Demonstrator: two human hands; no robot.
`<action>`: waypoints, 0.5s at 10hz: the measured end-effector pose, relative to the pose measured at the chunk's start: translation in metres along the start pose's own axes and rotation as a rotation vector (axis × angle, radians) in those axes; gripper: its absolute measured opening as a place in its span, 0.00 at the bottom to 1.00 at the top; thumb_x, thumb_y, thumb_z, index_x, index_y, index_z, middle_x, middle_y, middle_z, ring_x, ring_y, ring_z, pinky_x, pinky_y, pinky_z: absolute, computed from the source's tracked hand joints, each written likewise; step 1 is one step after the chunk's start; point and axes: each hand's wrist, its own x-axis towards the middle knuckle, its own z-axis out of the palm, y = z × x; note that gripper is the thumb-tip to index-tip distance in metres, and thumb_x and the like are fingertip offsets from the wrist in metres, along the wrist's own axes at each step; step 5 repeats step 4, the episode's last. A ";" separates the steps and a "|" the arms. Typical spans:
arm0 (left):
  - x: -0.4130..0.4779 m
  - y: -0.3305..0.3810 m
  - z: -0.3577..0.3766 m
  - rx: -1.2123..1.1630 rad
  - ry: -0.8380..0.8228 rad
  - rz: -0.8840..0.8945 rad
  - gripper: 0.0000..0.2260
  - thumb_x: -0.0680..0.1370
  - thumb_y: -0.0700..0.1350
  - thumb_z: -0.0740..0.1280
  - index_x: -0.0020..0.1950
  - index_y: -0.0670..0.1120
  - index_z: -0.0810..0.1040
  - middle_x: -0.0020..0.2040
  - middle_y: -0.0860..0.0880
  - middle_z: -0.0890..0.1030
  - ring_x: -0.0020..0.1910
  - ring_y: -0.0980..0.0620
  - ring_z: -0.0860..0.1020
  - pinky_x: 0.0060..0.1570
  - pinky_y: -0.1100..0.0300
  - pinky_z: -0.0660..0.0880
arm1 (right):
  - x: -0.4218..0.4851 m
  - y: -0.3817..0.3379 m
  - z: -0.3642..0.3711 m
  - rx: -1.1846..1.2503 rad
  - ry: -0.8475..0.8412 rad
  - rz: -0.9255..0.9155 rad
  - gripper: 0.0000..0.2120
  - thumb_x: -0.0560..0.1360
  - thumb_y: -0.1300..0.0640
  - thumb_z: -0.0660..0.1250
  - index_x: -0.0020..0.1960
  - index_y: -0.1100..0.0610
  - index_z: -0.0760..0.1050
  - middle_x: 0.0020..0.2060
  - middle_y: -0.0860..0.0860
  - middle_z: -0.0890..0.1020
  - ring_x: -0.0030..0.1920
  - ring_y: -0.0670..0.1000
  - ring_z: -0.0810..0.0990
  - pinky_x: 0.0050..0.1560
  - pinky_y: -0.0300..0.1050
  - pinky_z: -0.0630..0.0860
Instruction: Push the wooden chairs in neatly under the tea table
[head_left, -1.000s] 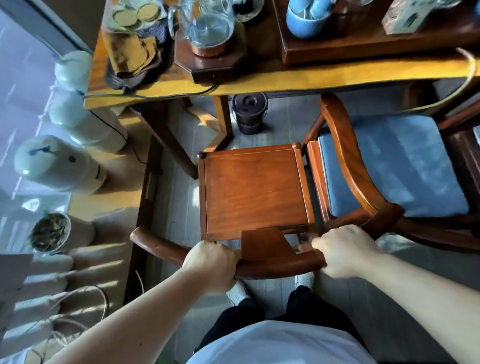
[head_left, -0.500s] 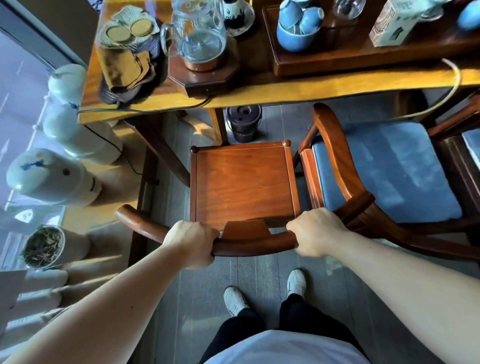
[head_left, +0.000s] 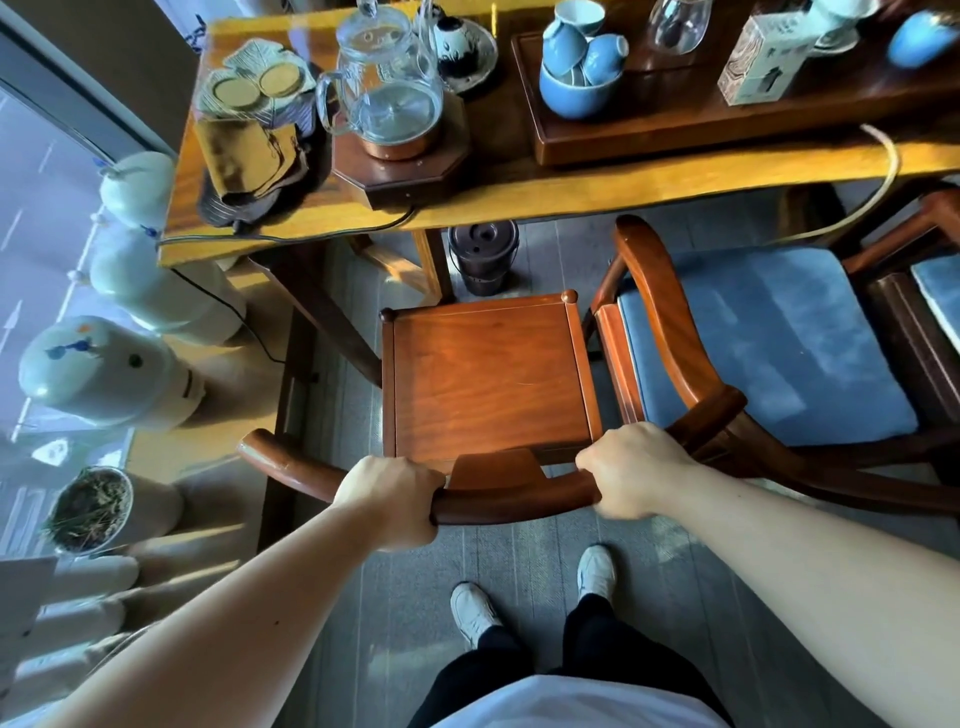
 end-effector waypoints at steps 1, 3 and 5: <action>-0.004 0.001 -0.001 -0.006 0.007 0.010 0.09 0.71 0.51 0.62 0.50 0.55 0.76 0.34 0.56 0.74 0.35 0.51 0.76 0.34 0.59 0.69 | -0.001 0.000 -0.001 -0.009 -0.018 -0.017 0.07 0.69 0.47 0.67 0.43 0.47 0.72 0.35 0.44 0.75 0.40 0.52 0.77 0.42 0.46 0.71; -0.013 -0.006 -0.009 -0.038 0.042 0.072 0.31 0.71 0.73 0.55 0.65 0.53 0.69 0.53 0.52 0.79 0.54 0.49 0.77 0.47 0.53 0.75 | -0.005 0.005 -0.009 -0.078 -0.085 -0.043 0.38 0.65 0.25 0.60 0.64 0.49 0.67 0.55 0.49 0.78 0.55 0.54 0.77 0.51 0.52 0.73; -0.016 -0.015 -0.025 0.058 0.247 0.073 0.37 0.74 0.73 0.49 0.75 0.51 0.61 0.69 0.47 0.74 0.67 0.45 0.70 0.64 0.47 0.69 | -0.006 0.005 -0.033 -0.078 0.045 -0.052 0.42 0.68 0.24 0.55 0.73 0.49 0.59 0.69 0.53 0.69 0.67 0.57 0.68 0.63 0.57 0.68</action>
